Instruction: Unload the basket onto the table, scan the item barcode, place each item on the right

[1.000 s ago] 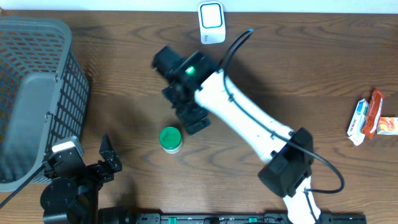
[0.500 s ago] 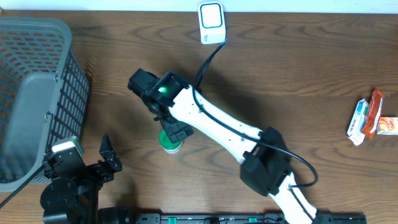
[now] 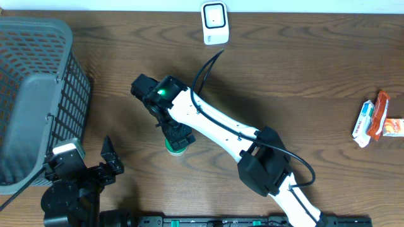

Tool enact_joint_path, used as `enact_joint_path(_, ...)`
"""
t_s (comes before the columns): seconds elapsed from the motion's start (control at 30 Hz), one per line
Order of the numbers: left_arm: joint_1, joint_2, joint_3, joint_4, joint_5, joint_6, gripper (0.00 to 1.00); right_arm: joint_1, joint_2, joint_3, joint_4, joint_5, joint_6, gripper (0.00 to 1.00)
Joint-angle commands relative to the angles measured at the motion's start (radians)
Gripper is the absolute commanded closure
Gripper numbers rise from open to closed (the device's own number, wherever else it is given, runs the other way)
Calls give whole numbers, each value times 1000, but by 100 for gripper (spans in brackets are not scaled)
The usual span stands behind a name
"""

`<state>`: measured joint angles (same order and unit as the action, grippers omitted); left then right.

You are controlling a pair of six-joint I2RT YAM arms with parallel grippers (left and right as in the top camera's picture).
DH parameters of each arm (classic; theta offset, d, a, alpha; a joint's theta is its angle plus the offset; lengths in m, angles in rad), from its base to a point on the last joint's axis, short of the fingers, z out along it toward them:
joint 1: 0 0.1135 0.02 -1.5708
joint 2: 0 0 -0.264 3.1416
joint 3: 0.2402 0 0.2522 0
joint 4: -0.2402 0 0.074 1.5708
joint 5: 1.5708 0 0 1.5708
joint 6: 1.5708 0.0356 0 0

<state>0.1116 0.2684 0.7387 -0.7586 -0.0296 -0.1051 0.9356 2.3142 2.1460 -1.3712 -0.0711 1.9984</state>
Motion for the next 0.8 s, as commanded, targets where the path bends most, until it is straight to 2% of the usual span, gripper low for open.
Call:
enact_joint_path(0.0, 5, -1, 2, 3, -8, -5, 4, 14, 30, 0, -2, -2, -72, 2)
enact_joint_path(0.4, 5, -1, 2, 3, -8, -5, 4, 7, -113, 0, -39, 65, -130, 1)
enact_joint_path(0.77, 5, -1, 2, 3, -8, -5, 4, 19, -119, 0, -121, 65, -136, 1)
